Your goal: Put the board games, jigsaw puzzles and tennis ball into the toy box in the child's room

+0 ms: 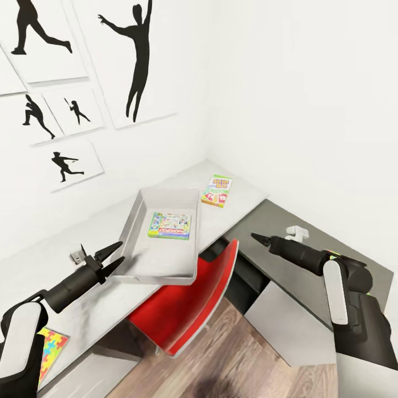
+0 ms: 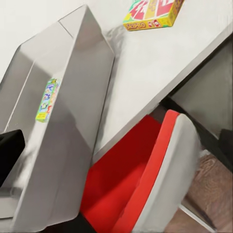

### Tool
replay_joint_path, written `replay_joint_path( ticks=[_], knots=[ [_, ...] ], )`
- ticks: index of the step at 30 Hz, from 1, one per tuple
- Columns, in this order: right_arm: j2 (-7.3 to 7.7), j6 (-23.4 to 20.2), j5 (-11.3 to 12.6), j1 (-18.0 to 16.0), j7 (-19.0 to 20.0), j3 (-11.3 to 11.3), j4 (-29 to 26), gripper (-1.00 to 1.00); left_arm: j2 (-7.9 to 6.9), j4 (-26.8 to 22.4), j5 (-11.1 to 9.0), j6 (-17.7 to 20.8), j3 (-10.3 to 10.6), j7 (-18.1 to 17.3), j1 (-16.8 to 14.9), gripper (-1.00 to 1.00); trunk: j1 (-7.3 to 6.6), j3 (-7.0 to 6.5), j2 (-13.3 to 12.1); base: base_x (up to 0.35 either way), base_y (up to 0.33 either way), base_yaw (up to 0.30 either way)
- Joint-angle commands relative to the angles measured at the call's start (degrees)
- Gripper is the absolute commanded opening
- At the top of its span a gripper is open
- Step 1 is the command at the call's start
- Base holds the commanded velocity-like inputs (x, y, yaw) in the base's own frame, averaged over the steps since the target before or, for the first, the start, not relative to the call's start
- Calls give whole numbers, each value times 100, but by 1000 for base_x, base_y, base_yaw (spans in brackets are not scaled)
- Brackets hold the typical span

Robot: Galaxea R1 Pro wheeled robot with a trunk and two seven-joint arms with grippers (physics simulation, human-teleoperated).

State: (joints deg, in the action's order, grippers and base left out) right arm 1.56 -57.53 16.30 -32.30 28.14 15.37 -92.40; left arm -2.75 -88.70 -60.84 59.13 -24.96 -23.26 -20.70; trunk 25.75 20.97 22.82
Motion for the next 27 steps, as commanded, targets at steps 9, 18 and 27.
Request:
replay_joint_path(
  ticks=[9,18,27],
  knots=[
    [-2,-29,-39,-10,51,3,2,100,7,-12,37,28,-9,-72,-4,100,3,9,10,0,0,-287],
    [-5,-61,-39,-10,51,2,1,100,6,-15,41,26,106,-74,-9,100,3,9,10,0,0,-287],
    [-3,-91,-39,-12,49,2,2,100,-9,-11,51,21,319,-57,-20,100,3,9,10,0,0,-287]
  ],
)
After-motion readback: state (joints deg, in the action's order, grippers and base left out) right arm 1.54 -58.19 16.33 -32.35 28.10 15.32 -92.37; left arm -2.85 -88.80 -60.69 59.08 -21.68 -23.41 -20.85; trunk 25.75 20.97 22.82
